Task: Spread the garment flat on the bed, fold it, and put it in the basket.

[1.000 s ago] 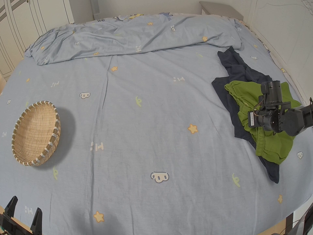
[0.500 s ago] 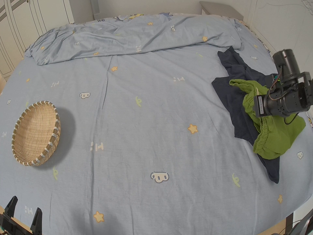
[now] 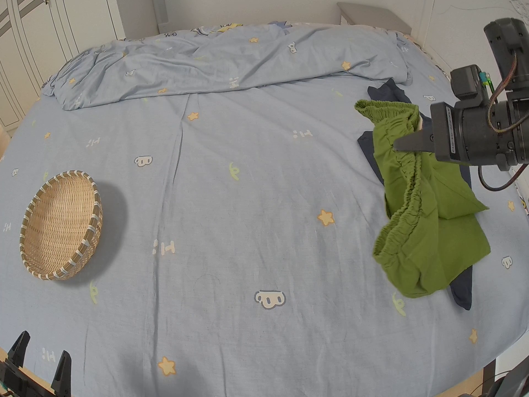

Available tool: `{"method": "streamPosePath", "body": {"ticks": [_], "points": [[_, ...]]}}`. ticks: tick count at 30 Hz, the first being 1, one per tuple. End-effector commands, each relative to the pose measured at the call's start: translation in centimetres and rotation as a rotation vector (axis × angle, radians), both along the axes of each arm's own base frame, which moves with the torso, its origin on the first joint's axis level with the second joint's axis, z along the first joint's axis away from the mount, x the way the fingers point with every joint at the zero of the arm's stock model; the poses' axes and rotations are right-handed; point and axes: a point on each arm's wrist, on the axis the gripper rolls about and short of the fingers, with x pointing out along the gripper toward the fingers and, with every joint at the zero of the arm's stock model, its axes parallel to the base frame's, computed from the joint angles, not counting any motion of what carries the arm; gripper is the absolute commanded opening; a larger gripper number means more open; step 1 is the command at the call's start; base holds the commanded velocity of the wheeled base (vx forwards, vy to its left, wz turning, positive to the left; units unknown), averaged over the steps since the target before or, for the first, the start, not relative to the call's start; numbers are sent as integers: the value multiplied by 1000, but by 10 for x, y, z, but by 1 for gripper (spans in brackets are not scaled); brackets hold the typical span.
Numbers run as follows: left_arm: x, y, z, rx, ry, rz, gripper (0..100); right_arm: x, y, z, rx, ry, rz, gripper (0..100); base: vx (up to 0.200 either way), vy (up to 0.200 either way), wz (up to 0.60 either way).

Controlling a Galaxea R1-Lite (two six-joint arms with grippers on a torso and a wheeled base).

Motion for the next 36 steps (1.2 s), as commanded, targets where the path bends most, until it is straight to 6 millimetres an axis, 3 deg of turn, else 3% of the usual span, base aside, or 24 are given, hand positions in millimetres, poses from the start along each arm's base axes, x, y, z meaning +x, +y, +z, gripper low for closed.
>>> {"method": "streamPosePath", "body": {"ticks": [1, 4, 6, 8, 12, 13, 20, 28, 34, 35, 36], "points": [[0, 0, -5, 0, 3, 1, 100, -12, 39, 6, 75, 19, 130, 0, 0, 0, 0], [0, 0, -5, 0, 3, 1, 100, -12, 78, 7, 144, 49, 180, 0, 0, 0, 0], [0, 0, -5, 0, 3, 1, 100, -11, 86, 7, 157, 55, 187, 0, 0, 0, 0], [0, 0, -5, 0, 3, 1, 100, -12, 116, 3, 204, 77, 213, 0, 0, 0, 0], [0, 0, -5, 0, 3, 1, 100, -20, 138, 2, 227, 90, 257, 0, 0, 0, 0], [0, 0, -5, 0, 3, 1, 100, -26, 152, 1, 244, 90, 287, 0, 0, 0, 0], [0, 0, -5, 0, 3, 1, 100, -27, 180, -15, 260, 86, 271, 0, 0, 0, 0], [0, 0, -5, 1, 3, -1, 100, -10, 208, -71, 161, 149, 247, 0, 0, 0, 0], [0, 0, -5, -2, 4, -3, 100, -5, 219, -89, 130, 163, 250, 0, 0, 0, 0], [0, 0, -5, -2, 3, -3, 100, -5, 220, -89, 130, 163, 250, 100, 0, 0, 0], [0, 0, -5, -2, 3, -3, 100, -4, 221, -92, 124, 163, 250, 100, 0, 0, 0]]}}
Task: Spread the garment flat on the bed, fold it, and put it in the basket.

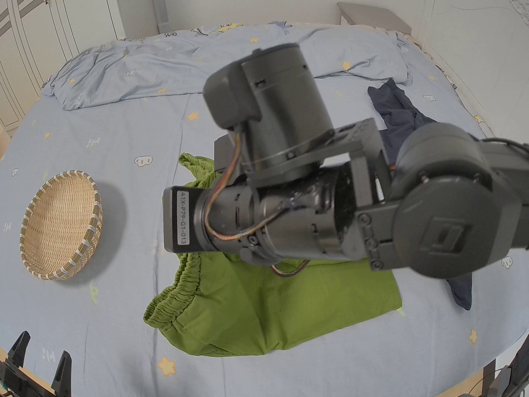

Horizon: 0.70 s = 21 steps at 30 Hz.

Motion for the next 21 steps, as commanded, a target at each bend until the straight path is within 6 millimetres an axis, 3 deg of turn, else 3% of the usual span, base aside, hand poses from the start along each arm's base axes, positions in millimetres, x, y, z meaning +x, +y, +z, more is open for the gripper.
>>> {"method": "streamPosePath", "body": {"ticks": [1, 12, 18, 19, 20, 21], "points": [[0, 0, -5, 1, 3, -1, 100, 6, 13, -22, -46, 16, 1, 100, 0, 0, 0], [0, 0, -3, 52, -4, -4, 100, 9, 8, -42, -105, 43, -7, 100, 0, 0, 0], [0, 0, -1, 89, -37, -11, 100, 12, -61, -20, -101, 54, -100, 100, 0, 0, 0], [0, 0, -1, 89, -37, -11, 100, 12, -61, -20, -101, 54, -100, 100, 0, 0, 0], [-14, 0, 48, 10, -252, -25, 100, 13, -81, -17, -97, 55, -131, 100, 0, 0, 0], [-27, 1, 91, -89, -380, -67, 100, 12, -88, -17, -96, 57, -137, 100, 0, 0, 0]]}}
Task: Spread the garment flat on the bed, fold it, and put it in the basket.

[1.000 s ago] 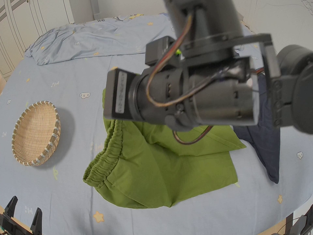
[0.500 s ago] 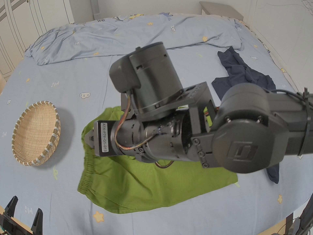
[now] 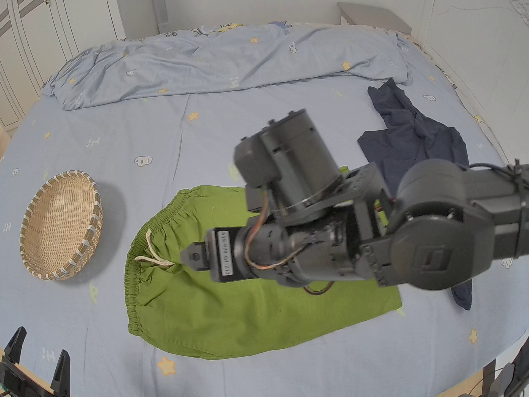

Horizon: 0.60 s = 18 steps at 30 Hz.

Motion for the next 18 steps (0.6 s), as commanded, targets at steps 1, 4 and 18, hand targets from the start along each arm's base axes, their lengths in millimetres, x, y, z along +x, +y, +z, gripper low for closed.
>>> {"method": "streamPosePath", "body": {"ticks": [1, 4, 18], "points": [[-32, 4, 132, -268, -389, -157, 100, -1, -74, 25, 35, -18, -98, 100, 0, 0, 0], [-20, 5, 182, -337, -244, -276, 100, -2, -95, 20, 37, -9, -124, 100, 0, 0, 0], [110, -24, 46, -561, 629, -511, 100, 5, -252, -9, 214, 215, -291, 100, 0, 0, 0]]}}
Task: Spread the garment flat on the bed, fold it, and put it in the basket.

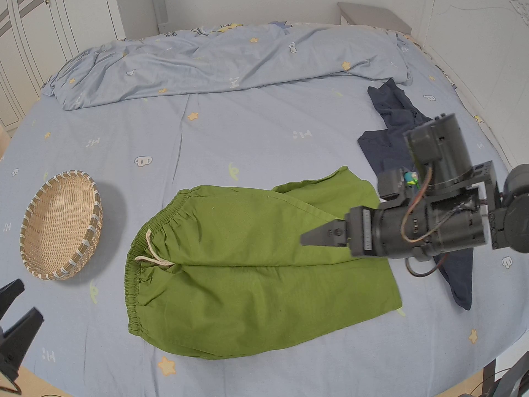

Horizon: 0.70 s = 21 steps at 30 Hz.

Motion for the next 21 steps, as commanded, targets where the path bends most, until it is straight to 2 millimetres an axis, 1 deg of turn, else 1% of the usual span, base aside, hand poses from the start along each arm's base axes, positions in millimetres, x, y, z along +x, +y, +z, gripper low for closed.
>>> {"method": "streamPosePath", "body": {"ticks": [1, 4, 5, 6, 7, 8, 9, 11, 12, 13, 14, 15, 16, 18, 21], "points": [[94, -18, -73, -179, 581, -156, 100, -9, -124, -15, 157, 124, -172, 100, 0, 0, 0], [96, -18, -74, -187, 593, -153, 100, -9, -126, -17, 160, 130, -173, 100, 0, 0, 0], [118, -19, -89, -227, 741, -139, 100, -3, -147, -20, 164, 118, -203, 100, 0, 0, 0], [118, -19, -90, -228, 747, -140, 100, -3, -147, -20, 164, 116, -203, 100, 0, 0, 0], [128, -18, -98, -238, 815, -155, 100, -2, -154, -17, 154, 89, -208, 100, 0, 0, 0], [128, -18, -98, -238, 815, -155, 100, -2, -154, -17, 154, 89, -208, 100, 0, 0, 0], [142, -15, -105, -225, 838, -188, 100, -3, -156, -15, 150, 73, -205, 100, 0, 0, 0], [155, -7, -115, -181, 815, -204, 100, -4, -155, -15, 150, 73, -202, 100, 0, 0, 0], [157, -5, -119, -165, 811, -212, 100, -4, -155, -16, 149, 74, -199, 100, 0, 0, 0], [157, -5, -119, -165, 811, -212, 100, -4, -155, -16, 149, 74, -199, 100, 0, 0, 0], [157, 3, -130, -139, 805, -244, 100, -6, -154, -17, 147, 77, -193, 100, 0, 0, 0], [156, 4, -131, -140, 805, -249, 100, -7, -153, -17, 147, 79, -191, 100, 0, 0, 0], [153, 13, -140, -161, 815, -266, 100, -7, -152, -18, 147, 79, -187, 100, 0, 0, 0], [152, 21, -145, -182, 802, -287, 100, -7, -152, -18, 146, 78, -183, 100, 0, 0, 0], [150, 26, -146, -190, 769, -326, 100, -7, -152, -17, 147, 76, -183, 100, 0, 0, 0]]}}
